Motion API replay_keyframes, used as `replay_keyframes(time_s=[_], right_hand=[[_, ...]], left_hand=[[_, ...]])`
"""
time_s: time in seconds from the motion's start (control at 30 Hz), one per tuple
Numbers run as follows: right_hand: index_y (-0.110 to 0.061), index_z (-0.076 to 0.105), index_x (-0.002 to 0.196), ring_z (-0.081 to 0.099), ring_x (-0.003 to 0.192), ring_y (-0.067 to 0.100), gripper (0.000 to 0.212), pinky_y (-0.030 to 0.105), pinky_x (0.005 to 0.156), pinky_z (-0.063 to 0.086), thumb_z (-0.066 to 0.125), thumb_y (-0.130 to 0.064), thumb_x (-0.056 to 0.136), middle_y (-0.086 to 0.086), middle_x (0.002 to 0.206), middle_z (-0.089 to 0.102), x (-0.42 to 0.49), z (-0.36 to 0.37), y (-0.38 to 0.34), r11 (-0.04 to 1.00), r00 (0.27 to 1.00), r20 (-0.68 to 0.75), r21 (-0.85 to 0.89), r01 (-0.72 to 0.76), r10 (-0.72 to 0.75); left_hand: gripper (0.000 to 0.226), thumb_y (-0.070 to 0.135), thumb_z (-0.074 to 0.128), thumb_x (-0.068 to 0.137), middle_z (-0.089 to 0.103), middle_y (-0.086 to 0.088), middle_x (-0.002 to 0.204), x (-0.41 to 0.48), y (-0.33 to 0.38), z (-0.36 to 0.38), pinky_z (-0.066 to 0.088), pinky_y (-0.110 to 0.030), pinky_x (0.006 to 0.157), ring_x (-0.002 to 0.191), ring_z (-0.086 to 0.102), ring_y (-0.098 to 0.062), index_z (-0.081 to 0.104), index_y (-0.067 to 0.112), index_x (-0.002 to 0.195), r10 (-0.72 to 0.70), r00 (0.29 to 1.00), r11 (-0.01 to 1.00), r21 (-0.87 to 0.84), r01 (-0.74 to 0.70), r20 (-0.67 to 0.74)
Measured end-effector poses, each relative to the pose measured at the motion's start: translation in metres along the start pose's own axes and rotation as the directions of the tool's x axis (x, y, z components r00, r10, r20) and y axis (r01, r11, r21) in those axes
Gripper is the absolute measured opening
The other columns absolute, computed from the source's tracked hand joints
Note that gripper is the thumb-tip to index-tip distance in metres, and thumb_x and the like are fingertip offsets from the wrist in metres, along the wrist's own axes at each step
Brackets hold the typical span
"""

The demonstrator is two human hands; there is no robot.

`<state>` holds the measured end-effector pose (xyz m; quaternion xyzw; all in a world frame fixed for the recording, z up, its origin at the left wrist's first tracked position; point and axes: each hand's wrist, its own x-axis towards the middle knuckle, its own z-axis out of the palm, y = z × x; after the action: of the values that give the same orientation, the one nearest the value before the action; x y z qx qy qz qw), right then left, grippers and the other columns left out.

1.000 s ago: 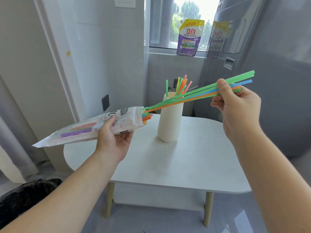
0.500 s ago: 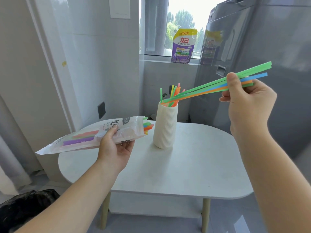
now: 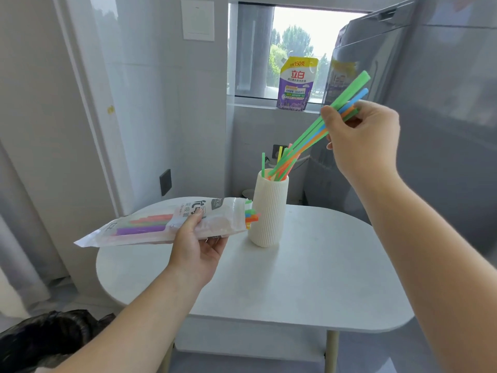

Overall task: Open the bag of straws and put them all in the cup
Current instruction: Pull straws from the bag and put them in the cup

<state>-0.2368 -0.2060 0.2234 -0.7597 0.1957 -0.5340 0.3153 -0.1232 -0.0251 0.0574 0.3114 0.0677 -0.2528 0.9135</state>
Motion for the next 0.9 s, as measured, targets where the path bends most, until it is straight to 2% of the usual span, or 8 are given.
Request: replay_keyframes(time_s=[0.1, 0.2, 0.3, 0.47, 0.63, 0.77, 0.9], right_hand=[[-0.011, 0.076, 0.097, 0.071, 0.070, 0.013, 0.027, 0.030, 0.069, 0.062, 0.069, -0.036, 0.093, 0.000, 0.085, 0.075, 0.014, 0.014, -0.004, 0.999, 0.999, 0.042, -0.041, 0.008, -0.006], [-0.008, 0.076, 0.095, 0.073, 0.074, 0.017, 0.029, 0.036, 0.071, 0.063, 0.069, -0.036, 0.093, 0.003, 0.093, 0.076, 0.027, 0.028, -0.003, 0.997, 0.998, 0.069, -0.082, 0.006, 0.000], [-0.008, 0.076, 0.100, 0.073, 0.074, 0.017, 0.028, 0.036, 0.069, 0.064, 0.068, -0.035, 0.093, 0.003, 0.101, 0.076, 0.039, 0.040, -0.002, 0.990, 0.991, 0.126, -0.138, -0.032, 0.050], [-0.003, 0.073, 0.090, 0.074, 0.071, 0.023, 0.027, 0.040, 0.068, 0.064, 0.069, -0.030, 0.093, 0.007, 0.092, 0.075, 0.042, 0.060, 0.001, 0.974, 0.971, 0.226, -0.224, -0.028, 0.080], [-0.009, 0.067, 0.087, 0.075, 0.072, 0.025, 0.021, 0.040, 0.070, 0.064, 0.071, -0.029, 0.092, 0.011, 0.084, 0.073, 0.039, 0.076, 0.013, 0.960, 0.924, 0.326, -0.253, -0.118, 0.199], [-0.007, 0.070, 0.102, 0.075, 0.073, 0.018, 0.029, 0.038, 0.073, 0.064, 0.073, -0.033, 0.090, 0.008, 0.091, 0.074, 0.040, 0.083, 0.025, 0.942, 0.890, 0.368, -0.294, -0.162, 0.268], [-0.006, 0.071, 0.103, 0.074, 0.086, 0.024, 0.032, 0.041, 0.080, 0.063, 0.074, -0.035, 0.089, 0.008, 0.100, 0.072, 0.040, 0.086, 0.032, 0.933, 0.885, 0.396, -0.346, -0.105, 0.246]], left_hand=[[0.033, 0.019, 0.067, 0.094, 0.079, -0.005, 0.101, -0.001, 0.000, 0.000, 0.063, -0.032, 0.071, 0.091, 0.075, -0.021, 0.063, 0.019, 0.126, -0.004, 1.000, 1.000, -0.006, 0.004, 0.002], [0.029, 0.019, 0.067, 0.094, 0.079, -0.005, 0.099, -0.003, 0.001, 0.002, 0.063, -0.032, 0.073, 0.091, 0.075, -0.021, 0.064, 0.019, 0.123, -0.016, 1.000, 1.000, -0.013, 0.016, 0.004], [0.026, 0.019, 0.068, 0.094, 0.080, -0.005, 0.094, -0.003, 0.001, 0.002, 0.063, -0.031, 0.068, 0.088, 0.075, -0.021, 0.065, 0.019, 0.119, -0.026, 1.000, 1.000, -0.016, 0.026, 0.007], [0.023, 0.019, 0.067, 0.094, 0.078, -0.005, 0.097, -0.003, 0.003, 0.001, 0.063, -0.031, 0.067, 0.088, 0.074, -0.021, 0.066, 0.019, 0.116, -0.037, 0.999, 0.999, -0.024, 0.037, 0.008], [0.021, 0.019, 0.067, 0.094, 0.079, -0.005, 0.095, -0.003, 0.002, 0.002, 0.064, -0.031, 0.068, 0.086, 0.074, -0.021, 0.066, 0.019, 0.115, -0.046, 0.999, 0.998, -0.033, 0.046, 0.012], [0.023, 0.018, 0.067, 0.093, 0.079, -0.005, 0.091, -0.003, 0.002, 0.002, 0.063, -0.030, 0.065, 0.083, 0.075, -0.021, 0.066, 0.019, 0.116, -0.052, 0.999, 0.998, -0.037, 0.053, 0.016], [0.026, 0.019, 0.068, 0.093, 0.080, -0.005, 0.088, -0.003, 0.001, 0.004, 0.063, -0.030, 0.063, 0.076, 0.076, -0.019, 0.066, 0.019, 0.119, -0.054, 0.998, 0.998, -0.035, 0.055, 0.023]])
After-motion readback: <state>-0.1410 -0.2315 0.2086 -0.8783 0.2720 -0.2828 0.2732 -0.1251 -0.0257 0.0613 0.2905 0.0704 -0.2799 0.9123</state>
